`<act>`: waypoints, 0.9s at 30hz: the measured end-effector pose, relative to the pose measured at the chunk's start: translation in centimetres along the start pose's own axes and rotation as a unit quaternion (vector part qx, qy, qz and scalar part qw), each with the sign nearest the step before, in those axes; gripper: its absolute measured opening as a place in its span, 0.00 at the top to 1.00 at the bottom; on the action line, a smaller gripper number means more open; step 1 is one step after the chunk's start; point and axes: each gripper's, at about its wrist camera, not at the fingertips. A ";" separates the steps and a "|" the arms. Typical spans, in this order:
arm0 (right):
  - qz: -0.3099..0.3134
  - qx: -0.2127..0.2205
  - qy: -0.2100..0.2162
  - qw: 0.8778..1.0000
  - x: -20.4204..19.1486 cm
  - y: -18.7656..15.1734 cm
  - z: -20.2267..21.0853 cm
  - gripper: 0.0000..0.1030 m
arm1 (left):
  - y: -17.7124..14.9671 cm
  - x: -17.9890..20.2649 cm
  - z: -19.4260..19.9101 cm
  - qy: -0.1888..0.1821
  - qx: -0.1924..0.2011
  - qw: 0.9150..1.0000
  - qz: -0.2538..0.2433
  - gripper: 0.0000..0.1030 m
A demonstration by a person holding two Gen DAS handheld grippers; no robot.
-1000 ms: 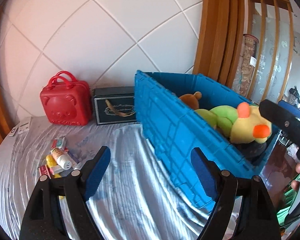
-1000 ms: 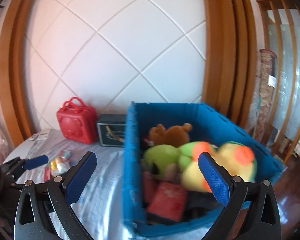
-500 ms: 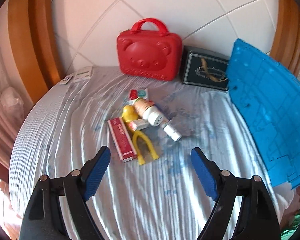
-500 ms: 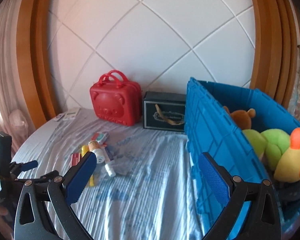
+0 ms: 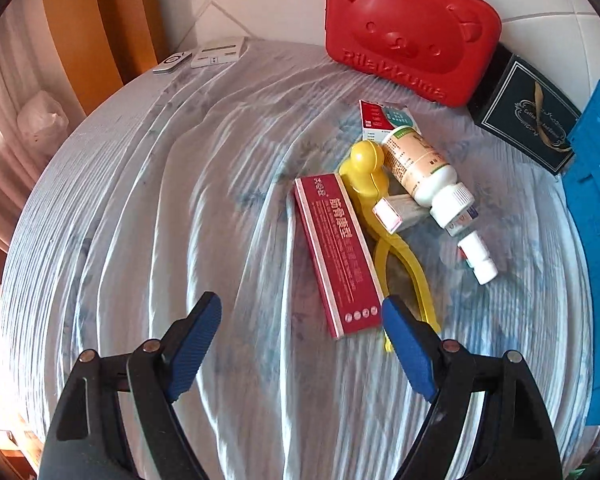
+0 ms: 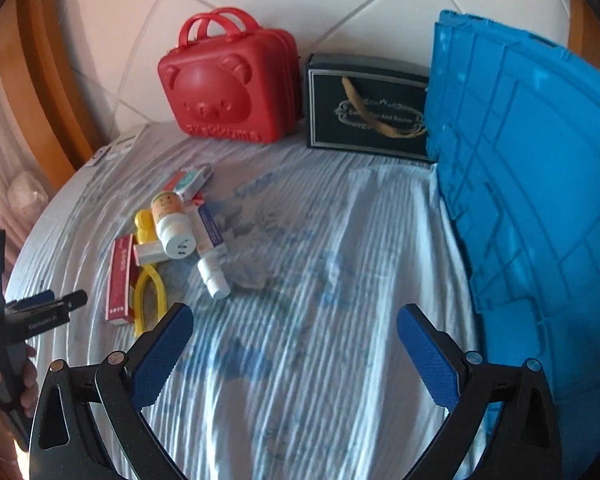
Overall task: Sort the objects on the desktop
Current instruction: 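Grasp the red medicine box with the left gripper while the right grasps a white bottle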
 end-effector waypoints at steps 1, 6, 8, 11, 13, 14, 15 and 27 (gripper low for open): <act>0.003 -0.010 -0.002 1.000 -0.1 0.2 -1.1 0.00 | 0.7 0.4 -0.9 0.001 -0.001 1.000 -0.002 0.20; 0.005 -0.058 0.006 0.998 -0.7 1.2 -6.6 0.00 | 3.1 1.7 -6.1 0.010 -0.034 0.999 -0.008 0.29; 0.012 -0.074 0.009 0.997 -1.3 1.3 -8.4 0.00 | 3.4 1.7 -7.5 -0.010 -0.043 0.999 -0.002 0.32; 0.028 -0.091 0.016 0.995 -2.3 1.4 -10.7 0.00 | 3.3 1.8 -9.4 -0.003 -0.062 0.998 -0.010 0.44; 0.037 -0.100 0.033 0.994 -3.1 1.3 -12.1 0.00 | 3.0 2.4 -9.1 0.015 -0.036 0.999 -0.036 0.55; 0.043 -0.104 0.041 0.993 -3.5 1.3 -12.8 0.00 | 2.9 2.4 -9.0 0.020 -0.034 0.998 -0.045 0.56; 0.048 -0.107 0.044 0.992 -4.0 1.3 -13.3 0.00 | 2.7 2.3 -8.8 0.023 -0.034 0.998 -0.046 0.57; 0.110 -0.123 0.067 0.984 -8.6 0.5 -17.4 0.40 | 2.4 1.4 -5.1 -0.023 -0.006 0.999 -0.033 0.57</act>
Point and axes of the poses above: each gripper's, at about its wrist camera, not at the fingertips, and z roughly against the way its jaws point, x to its right, y to its top, and after that the axes turned 3 degrees about -z, right-handed
